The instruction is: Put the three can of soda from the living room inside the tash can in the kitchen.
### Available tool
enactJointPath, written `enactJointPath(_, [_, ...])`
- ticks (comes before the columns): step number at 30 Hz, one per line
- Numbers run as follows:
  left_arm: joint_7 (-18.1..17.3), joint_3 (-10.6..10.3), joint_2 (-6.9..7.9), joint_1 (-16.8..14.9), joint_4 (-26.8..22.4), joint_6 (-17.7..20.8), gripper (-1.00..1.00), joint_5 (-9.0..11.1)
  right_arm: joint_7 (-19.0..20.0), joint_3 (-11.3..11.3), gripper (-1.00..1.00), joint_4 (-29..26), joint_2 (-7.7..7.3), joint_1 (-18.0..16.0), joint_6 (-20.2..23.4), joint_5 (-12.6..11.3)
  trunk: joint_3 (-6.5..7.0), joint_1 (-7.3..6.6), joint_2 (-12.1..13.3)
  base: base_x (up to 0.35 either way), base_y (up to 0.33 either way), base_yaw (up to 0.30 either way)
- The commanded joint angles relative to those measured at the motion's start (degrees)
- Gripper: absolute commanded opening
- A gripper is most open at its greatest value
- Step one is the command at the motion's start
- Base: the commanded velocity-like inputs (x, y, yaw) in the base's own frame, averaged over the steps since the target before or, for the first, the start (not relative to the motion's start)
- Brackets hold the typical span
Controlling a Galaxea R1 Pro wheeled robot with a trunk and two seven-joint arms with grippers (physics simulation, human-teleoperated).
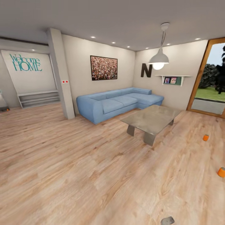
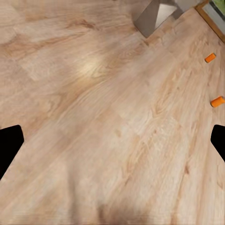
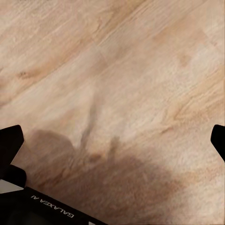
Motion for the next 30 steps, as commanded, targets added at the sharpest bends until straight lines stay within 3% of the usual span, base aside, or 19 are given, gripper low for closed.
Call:
enactJointPath(1, [0.0,0.0,0.00,0.0,0.0,0.0,1.00,0.0,0.0,0.0,1.00,0.0,0.02,0.0,0.0,0.0,-0.02,0.00,0.0,0.281,0.193,0.253])
enactJointPath(30, [0.0,-0.2,0.00,0.0,0.0,0.1,1.00,0.0,0.0,0.0,1.00,0.0,0.00,0.0,0.0,0.0,-0.67,0.00,0.0,0.304,0.162,0.253])
